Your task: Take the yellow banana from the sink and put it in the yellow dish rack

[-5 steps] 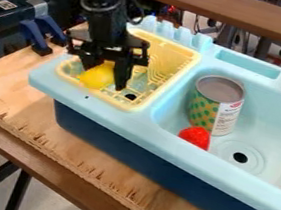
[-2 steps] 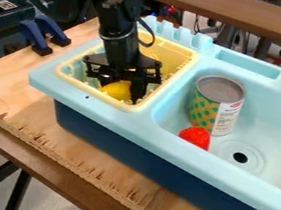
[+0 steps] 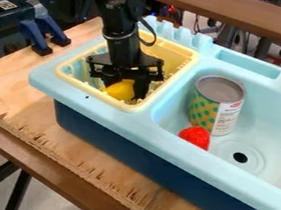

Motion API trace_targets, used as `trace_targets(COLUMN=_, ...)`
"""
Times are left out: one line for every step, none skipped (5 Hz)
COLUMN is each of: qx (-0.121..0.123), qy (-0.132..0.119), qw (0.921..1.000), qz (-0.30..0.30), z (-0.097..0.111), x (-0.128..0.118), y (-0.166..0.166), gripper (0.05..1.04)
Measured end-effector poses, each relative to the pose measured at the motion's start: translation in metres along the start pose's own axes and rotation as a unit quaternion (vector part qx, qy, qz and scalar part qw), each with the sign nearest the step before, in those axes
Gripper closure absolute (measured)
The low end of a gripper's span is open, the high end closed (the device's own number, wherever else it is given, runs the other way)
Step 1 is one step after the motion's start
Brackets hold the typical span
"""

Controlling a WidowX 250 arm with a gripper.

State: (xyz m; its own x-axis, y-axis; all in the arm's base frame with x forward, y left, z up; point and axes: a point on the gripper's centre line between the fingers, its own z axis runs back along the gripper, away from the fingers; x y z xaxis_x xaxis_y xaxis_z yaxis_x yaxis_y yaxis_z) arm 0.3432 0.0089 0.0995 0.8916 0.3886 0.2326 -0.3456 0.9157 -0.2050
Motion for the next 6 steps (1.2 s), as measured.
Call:
trace_targets(qx=0.004, qy=0.001, qw=0.9998, qz=0.018, z=0.004, x=-0.003, y=-0.005, gripper=0.181)
trace_targets(qx=-0.019, qy=-0.053, qw=0.9976, qz=0.040, z=0.043, x=0.004, y=-0.016, gripper=0.070)
trace_targets(qx=-0.032, qy=-0.068, qw=0.9962, qz=0.044, z=0.068, x=-0.001, y=-0.023, gripper=0.073)
trace_targets(qx=-0.023, qy=-0.042, qw=0.9988, qz=0.006, z=0.097, x=-0.012, y=-0.043, gripper=0.075)
trace_targets(qx=-0.022, qy=0.018, qw=0.9936, qz=-0.109, z=0.146, x=-0.026, y=-0.090, gripper=0.076)
trace_targets(qx=0.007, qy=0.111, qw=0.9677, qz=-0.226, z=0.148, x=-0.045, y=-0.136, gripper=0.076)
